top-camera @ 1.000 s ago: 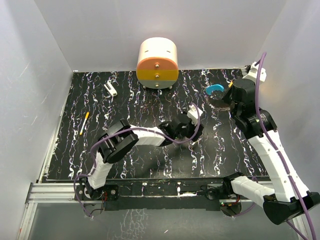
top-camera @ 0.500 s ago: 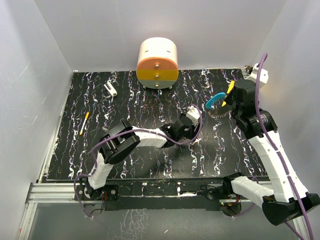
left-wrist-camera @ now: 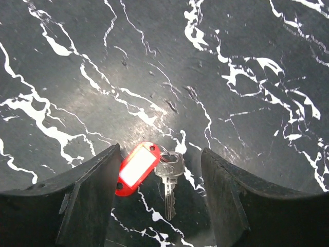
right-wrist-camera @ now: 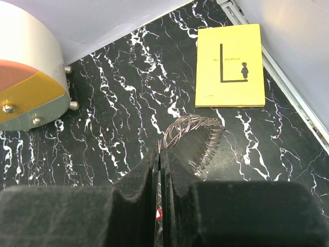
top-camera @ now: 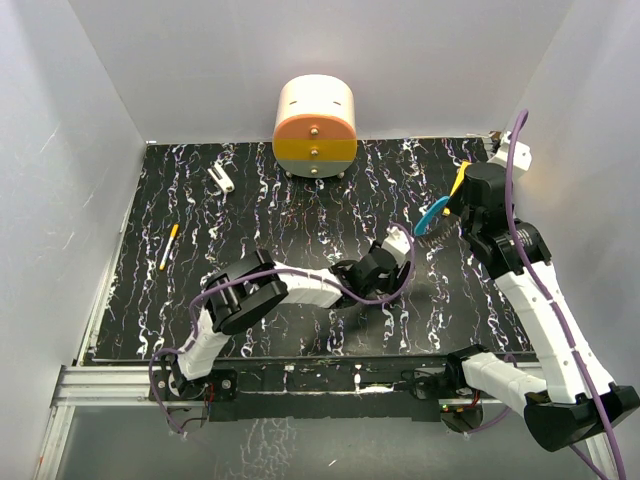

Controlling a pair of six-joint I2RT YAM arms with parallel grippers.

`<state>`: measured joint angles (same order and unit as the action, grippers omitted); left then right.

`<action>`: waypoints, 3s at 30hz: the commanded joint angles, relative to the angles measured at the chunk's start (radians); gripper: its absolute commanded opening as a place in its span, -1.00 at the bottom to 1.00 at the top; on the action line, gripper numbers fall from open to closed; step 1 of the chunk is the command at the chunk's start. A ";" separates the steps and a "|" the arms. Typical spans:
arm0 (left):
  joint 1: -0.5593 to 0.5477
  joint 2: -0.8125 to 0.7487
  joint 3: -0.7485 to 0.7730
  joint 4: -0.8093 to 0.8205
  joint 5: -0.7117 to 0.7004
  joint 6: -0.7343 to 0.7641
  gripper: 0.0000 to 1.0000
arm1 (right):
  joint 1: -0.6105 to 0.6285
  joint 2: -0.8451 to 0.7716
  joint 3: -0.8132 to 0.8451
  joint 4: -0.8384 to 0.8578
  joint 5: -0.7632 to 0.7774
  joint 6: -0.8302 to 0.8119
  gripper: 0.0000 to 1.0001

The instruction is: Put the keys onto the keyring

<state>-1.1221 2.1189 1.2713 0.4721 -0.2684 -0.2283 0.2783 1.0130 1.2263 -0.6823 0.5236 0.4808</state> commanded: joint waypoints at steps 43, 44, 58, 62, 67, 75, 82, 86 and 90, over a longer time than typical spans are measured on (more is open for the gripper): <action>0.014 0.046 0.016 0.093 -0.081 0.086 -0.77 | -0.016 -0.045 -0.047 0.107 -0.028 0.010 -0.85; 0.013 0.045 0.016 0.088 -0.081 0.086 -0.72 | -0.015 -0.045 -0.047 0.106 -0.027 0.010 -0.85; 0.018 0.001 -0.042 0.051 -0.076 0.128 -0.58 | -0.016 -0.051 -0.065 0.109 -0.043 0.020 -0.85; 0.019 -0.015 -0.051 0.050 -0.074 0.138 -0.69 | -0.017 -0.059 -0.074 0.109 -0.043 0.024 -0.85; 0.019 -0.062 -0.084 0.016 -0.061 0.157 -0.84 | -0.016 -0.060 -0.085 0.110 -0.048 0.028 -0.84; 0.033 -0.141 -0.169 -0.019 -0.053 0.200 -1.00 | -0.016 -0.061 -0.099 0.121 -0.065 0.034 -0.85; 0.059 -0.182 -0.178 -0.060 -0.025 0.197 -1.00 | -0.017 -0.064 -0.105 0.125 -0.072 0.038 -0.85; 0.074 -0.199 -0.174 -0.089 0.005 0.199 -1.00 | -0.017 -0.068 -0.110 0.134 -0.081 0.039 -0.85; 0.091 -0.213 -0.174 -0.125 0.046 0.205 -0.98 | -0.017 -0.067 -0.110 0.134 -0.088 0.040 -0.84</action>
<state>-1.0489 1.9972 1.0950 0.4061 -0.2729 -0.0360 0.2661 0.9749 1.1145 -0.6464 0.4370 0.5079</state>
